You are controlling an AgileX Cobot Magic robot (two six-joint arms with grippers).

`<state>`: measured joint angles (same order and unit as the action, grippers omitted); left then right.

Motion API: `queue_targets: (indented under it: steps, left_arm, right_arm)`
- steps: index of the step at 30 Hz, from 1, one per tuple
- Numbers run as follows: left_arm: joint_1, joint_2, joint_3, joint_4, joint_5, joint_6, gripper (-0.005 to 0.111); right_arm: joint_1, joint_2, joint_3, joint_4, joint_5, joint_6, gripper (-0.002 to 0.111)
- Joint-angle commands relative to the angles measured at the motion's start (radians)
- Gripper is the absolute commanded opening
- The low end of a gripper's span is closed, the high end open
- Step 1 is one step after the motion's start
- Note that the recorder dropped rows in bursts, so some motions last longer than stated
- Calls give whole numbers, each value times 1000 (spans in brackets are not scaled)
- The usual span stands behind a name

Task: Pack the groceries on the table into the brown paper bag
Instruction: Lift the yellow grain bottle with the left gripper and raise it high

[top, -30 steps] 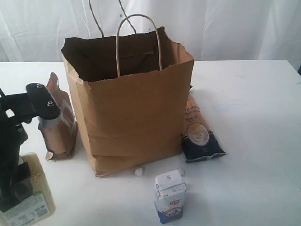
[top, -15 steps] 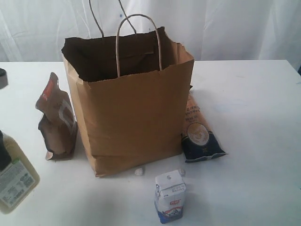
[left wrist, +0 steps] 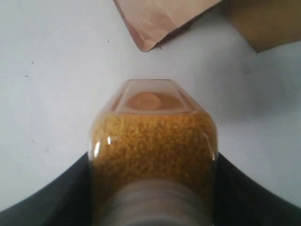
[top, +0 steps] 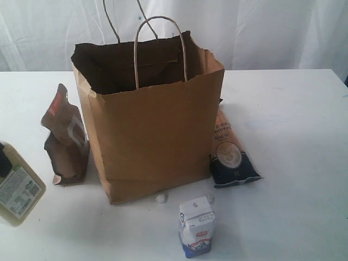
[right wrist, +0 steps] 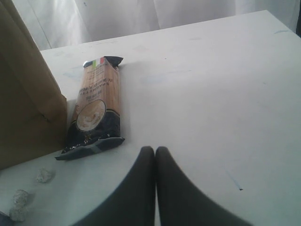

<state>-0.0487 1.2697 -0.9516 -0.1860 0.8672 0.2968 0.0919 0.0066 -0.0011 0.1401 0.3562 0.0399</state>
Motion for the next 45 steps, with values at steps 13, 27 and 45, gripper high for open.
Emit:
queue_targets:
  steps: [13,27,45]
  left_arm:
    - [-8,64,-3,-27,0,0,0]
    - [-219,64,-3,-20,44,202,0]
    - [-224,70,-3,-58,95,283,23]
  right_arm:
    - [-3,-7,1,-3,-12,-1,0]
    - [-3,-7,1,-3,-12,-1,0]
    - [-3,-7,1,-3,-12,-1,0]
